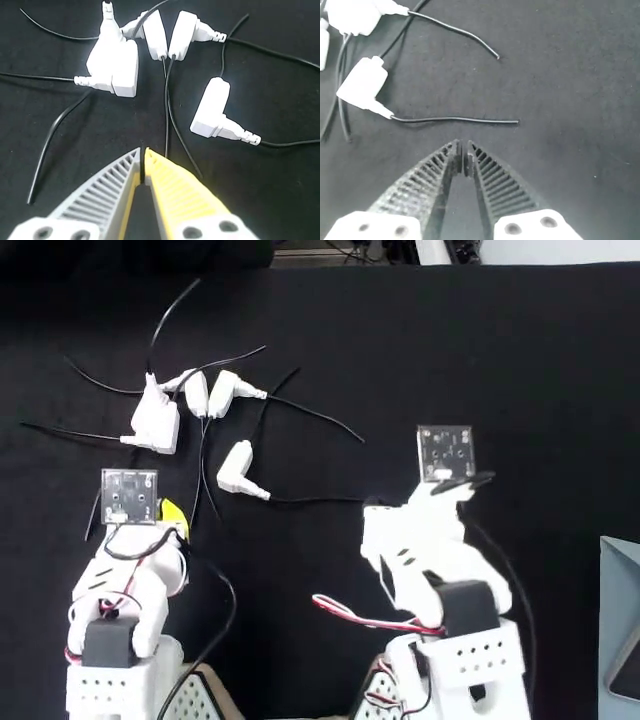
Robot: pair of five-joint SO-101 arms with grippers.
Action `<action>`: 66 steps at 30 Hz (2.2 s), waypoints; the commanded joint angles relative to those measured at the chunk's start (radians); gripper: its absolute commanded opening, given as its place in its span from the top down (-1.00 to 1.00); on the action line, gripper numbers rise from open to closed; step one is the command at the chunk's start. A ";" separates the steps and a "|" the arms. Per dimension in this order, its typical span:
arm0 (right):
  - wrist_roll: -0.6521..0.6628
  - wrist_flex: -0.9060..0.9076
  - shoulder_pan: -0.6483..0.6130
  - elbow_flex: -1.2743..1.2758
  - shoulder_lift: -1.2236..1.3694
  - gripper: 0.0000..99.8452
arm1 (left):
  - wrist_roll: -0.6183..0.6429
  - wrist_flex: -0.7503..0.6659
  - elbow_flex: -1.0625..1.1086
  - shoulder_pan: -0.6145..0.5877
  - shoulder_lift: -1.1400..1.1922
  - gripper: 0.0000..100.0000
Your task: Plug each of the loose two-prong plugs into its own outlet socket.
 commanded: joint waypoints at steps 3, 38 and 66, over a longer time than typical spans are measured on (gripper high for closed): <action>0.017 -0.081 0.014 0.099 -0.079 0.98 | 0.003 -0.032 0.035 -0.001 -0.041 0.94; 0.146 -0.078 0.009 0.507 -0.538 0.77 | 0.002 -0.032 0.185 -0.004 -0.041 0.94; 0.021 0.166 0.015 0.507 -0.545 0.58 | 0.000 0.048 0.199 -0.005 -0.041 0.94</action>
